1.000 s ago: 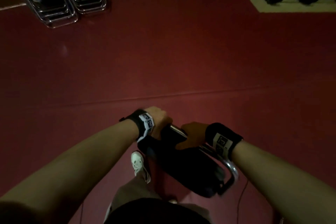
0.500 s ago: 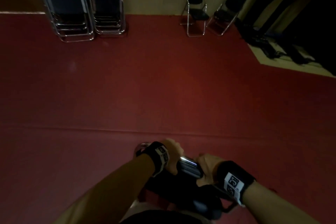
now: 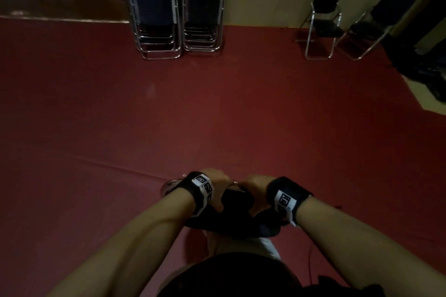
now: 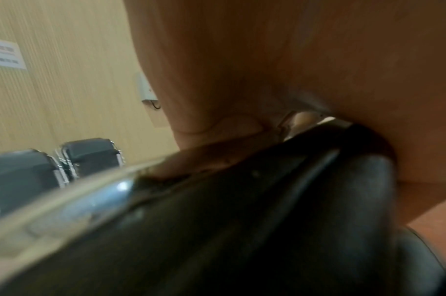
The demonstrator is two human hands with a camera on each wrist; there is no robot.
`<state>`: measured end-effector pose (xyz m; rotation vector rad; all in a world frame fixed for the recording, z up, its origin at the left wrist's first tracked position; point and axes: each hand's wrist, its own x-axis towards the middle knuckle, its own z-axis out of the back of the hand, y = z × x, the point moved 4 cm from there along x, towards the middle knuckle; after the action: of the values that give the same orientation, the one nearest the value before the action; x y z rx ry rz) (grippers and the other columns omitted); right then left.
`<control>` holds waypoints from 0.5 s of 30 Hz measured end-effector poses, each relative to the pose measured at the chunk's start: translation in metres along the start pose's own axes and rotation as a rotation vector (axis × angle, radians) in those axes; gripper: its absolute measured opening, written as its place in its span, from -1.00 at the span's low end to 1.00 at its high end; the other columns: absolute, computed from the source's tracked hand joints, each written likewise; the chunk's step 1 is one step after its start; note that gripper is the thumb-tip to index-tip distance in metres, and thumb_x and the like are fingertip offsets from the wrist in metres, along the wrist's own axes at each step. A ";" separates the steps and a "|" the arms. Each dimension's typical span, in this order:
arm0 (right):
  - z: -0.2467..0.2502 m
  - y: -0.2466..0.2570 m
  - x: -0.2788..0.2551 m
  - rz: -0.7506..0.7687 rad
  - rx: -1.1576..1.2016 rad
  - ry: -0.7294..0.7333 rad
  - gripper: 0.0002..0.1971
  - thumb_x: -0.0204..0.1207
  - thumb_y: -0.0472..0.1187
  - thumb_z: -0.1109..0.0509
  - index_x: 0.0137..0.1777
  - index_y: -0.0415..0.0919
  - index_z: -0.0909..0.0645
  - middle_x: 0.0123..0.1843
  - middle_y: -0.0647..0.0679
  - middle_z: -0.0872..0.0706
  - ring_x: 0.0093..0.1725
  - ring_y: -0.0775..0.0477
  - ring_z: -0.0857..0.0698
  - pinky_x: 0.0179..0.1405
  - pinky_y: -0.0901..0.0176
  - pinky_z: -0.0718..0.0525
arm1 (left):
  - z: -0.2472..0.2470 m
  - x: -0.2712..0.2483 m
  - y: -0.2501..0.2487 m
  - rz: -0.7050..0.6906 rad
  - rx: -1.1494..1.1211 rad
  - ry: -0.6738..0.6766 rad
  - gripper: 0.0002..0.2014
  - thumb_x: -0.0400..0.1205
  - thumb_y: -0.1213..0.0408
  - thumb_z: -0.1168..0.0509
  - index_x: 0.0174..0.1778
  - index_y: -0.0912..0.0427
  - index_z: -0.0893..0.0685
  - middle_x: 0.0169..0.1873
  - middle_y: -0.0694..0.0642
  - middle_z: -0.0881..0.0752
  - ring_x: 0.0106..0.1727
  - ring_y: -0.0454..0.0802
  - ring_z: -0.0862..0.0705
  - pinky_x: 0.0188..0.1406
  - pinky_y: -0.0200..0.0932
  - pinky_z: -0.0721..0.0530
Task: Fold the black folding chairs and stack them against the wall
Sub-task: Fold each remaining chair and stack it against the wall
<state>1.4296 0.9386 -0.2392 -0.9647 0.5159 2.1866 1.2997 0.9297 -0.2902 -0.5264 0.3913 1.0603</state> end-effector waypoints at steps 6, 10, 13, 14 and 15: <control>0.103 0.004 0.130 0.077 -0.037 0.057 -0.55 0.49 0.02 -0.57 0.31 -0.13 -0.62 0.22 -0.14 -0.74 0.18 -0.26 -0.73 0.02 -0.01 -0.63 | 0.034 0.029 0.156 0.137 -0.141 0.136 -0.66 0.27 0.06 -0.64 -0.17 -0.01 -0.66 -0.29 -0.07 -0.71 -0.31 -0.07 -0.67 -0.30 -0.17 -0.70; 0.206 0.008 0.212 0.100 -0.013 -0.018 -0.48 0.30 0.16 -0.61 0.24 0.03 -0.66 0.14 -0.08 -0.75 0.07 -0.27 -0.77 -0.05 -0.05 -0.71 | 0.053 0.059 0.287 0.173 -0.239 0.155 -0.49 0.16 -0.06 -0.64 -0.01 0.01 -0.74 -0.25 -0.12 -0.78 -0.27 -0.11 -0.76 -0.29 -0.10 -0.79; 0.273 0.011 0.258 0.133 -0.002 0.043 -0.39 0.30 0.17 -0.61 0.36 0.13 -0.56 0.25 -0.04 -0.72 0.19 -0.26 -0.75 0.14 -0.18 -0.76 | 0.106 0.060 0.346 0.178 -0.245 0.107 -0.39 0.25 0.01 -0.61 0.24 -0.10 -0.66 0.04 -0.05 -0.80 -0.01 0.00 -0.77 -0.03 -0.02 -0.78; 0.278 0.009 0.252 0.128 0.015 0.033 -0.36 0.34 0.15 -0.61 0.42 0.13 -0.53 0.32 -0.04 -0.69 0.25 -0.25 -0.73 0.18 -0.14 -0.74 | 0.114 0.059 0.344 0.183 -0.207 0.130 -0.36 0.30 0.05 -0.62 0.33 -0.07 -0.63 0.13 0.00 -0.78 0.09 0.04 -0.75 0.06 0.00 -0.76; 0.305 0.012 0.279 0.122 0.015 0.053 -0.36 0.38 0.12 -0.60 0.46 0.11 -0.50 0.37 -0.03 -0.67 0.29 -0.24 -0.70 0.20 -0.08 -0.70 | 0.129 0.066 0.378 0.167 -0.240 0.106 -0.36 0.34 0.09 -0.64 0.36 -0.02 -0.64 0.18 0.03 -0.77 0.14 0.06 -0.74 0.11 -0.01 -0.74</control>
<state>1.1347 1.2289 -0.2528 -1.0088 0.6300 2.2666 0.9965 1.1973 -0.3041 -0.7764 0.4090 1.2522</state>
